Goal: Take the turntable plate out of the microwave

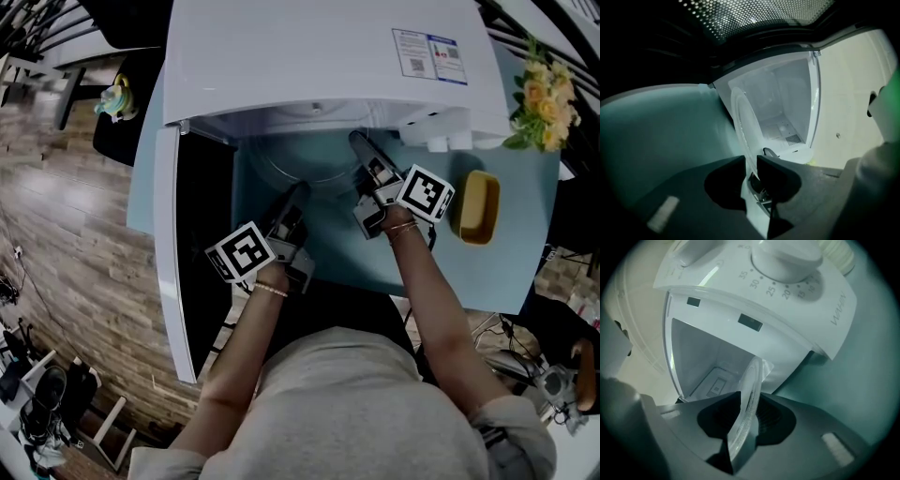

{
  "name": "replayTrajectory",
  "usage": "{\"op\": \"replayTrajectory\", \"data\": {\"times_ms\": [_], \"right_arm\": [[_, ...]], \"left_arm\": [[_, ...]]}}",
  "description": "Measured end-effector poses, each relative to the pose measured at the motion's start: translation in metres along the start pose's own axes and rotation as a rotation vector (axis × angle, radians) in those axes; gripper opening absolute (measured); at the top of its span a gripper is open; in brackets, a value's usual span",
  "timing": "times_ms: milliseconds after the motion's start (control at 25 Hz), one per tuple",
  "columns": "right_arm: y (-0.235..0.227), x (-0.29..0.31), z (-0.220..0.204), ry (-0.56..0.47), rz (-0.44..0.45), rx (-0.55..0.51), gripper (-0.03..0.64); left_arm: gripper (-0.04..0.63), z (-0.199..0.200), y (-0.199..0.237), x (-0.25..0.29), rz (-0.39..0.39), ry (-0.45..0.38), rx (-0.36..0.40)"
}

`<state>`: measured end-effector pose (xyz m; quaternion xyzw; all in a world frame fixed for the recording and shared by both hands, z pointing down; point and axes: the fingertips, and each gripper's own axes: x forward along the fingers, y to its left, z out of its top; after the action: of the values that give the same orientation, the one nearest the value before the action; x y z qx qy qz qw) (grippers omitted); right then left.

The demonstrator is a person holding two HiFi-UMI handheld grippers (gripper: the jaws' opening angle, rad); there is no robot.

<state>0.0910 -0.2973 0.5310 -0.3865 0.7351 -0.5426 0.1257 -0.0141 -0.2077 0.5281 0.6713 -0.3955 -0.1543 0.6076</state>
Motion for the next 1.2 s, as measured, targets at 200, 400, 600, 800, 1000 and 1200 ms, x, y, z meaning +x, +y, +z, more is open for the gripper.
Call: {"op": "replayTrajectory", "data": {"times_ms": [200,400,600,800,1000,1200], "right_arm": [[-0.001,-0.004,-0.001,0.009,-0.008,0.025,0.116],[0.003,-0.006,-0.002,0.006,0.013,0.103,0.106],[0.005,-0.009,-0.005,0.025,0.028,0.140,0.097],[0.010,-0.016,-0.008,0.052,0.063,0.174,0.087],[0.016,-0.025,-0.017,0.080,0.085,0.186,0.082],[0.021,-0.036,-0.023,0.094,0.094,0.204,0.074]], "left_arm": [[0.075,-0.002,0.000,0.001,-0.024,0.024,-0.004],[0.097,-0.004,-0.005,0.006,-0.058,0.059,0.060],[0.165,0.001,-0.002,0.013,-0.049,0.044,0.138],[0.185,0.019,-0.005,0.014,-0.075,-0.003,0.155],[0.187,0.027,-0.007,0.020,-0.086,-0.035,0.136],[0.187,0.029,-0.007,0.023,-0.102,-0.052,0.133]]}}
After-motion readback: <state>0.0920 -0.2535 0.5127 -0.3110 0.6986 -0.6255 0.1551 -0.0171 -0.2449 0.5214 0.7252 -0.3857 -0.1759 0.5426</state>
